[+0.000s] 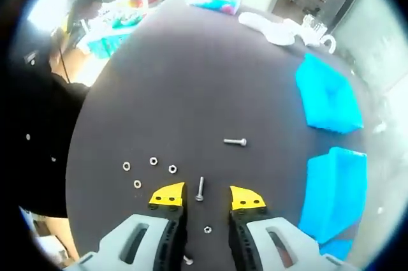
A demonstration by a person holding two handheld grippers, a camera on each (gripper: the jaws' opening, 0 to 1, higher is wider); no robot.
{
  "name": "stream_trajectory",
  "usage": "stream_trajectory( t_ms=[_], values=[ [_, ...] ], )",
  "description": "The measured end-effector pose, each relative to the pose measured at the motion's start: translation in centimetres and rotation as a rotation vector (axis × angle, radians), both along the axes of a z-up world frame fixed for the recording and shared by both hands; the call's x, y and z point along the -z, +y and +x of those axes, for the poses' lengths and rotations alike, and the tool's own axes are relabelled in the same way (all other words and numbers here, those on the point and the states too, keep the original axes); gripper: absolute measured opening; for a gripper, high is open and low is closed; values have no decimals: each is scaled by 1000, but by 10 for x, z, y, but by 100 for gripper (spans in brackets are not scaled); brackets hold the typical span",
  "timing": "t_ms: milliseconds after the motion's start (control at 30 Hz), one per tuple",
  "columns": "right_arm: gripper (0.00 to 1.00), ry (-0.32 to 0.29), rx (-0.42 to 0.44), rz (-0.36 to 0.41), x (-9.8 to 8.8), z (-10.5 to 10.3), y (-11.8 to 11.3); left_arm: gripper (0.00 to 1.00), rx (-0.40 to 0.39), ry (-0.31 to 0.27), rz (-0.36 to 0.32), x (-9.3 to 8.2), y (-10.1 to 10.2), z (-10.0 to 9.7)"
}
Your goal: Sort the screws, nuts, and washers into the corresponding bins
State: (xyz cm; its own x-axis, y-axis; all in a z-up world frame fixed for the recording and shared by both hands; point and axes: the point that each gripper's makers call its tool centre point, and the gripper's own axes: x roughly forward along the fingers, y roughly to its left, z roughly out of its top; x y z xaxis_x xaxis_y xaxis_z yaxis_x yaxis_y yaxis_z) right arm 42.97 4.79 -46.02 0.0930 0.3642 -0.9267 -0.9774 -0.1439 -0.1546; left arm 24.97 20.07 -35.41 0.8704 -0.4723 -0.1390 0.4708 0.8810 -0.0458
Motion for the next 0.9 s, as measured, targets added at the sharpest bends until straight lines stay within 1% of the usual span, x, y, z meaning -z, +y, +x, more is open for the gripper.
stream_trajectory(
  t_ms=[133,233,333,433,567,767,900],
  values=[
    [16,4,5,-8,3,2,3,48,-3,6,3,2,0,-1],
    [15,8,-1,-22,6,2,2,48,-6,6,2,3,1,-1],
    [11,35,7,-35,9,0,2,48,-12,8,4,4,3,-1],
    [8,66,34,-45,11,-2,1,48,-17,12,-1,5,5,-1],
    [0,96,48,-54,12,-9,0,48,-20,11,0,5,7,-2],
    [0,82,58,-59,11,-10,0,48,-18,5,3,3,7,-3],
    [0,95,73,-34,6,-12,-1,47,-17,-5,-11,1,6,-3]
  ],
)
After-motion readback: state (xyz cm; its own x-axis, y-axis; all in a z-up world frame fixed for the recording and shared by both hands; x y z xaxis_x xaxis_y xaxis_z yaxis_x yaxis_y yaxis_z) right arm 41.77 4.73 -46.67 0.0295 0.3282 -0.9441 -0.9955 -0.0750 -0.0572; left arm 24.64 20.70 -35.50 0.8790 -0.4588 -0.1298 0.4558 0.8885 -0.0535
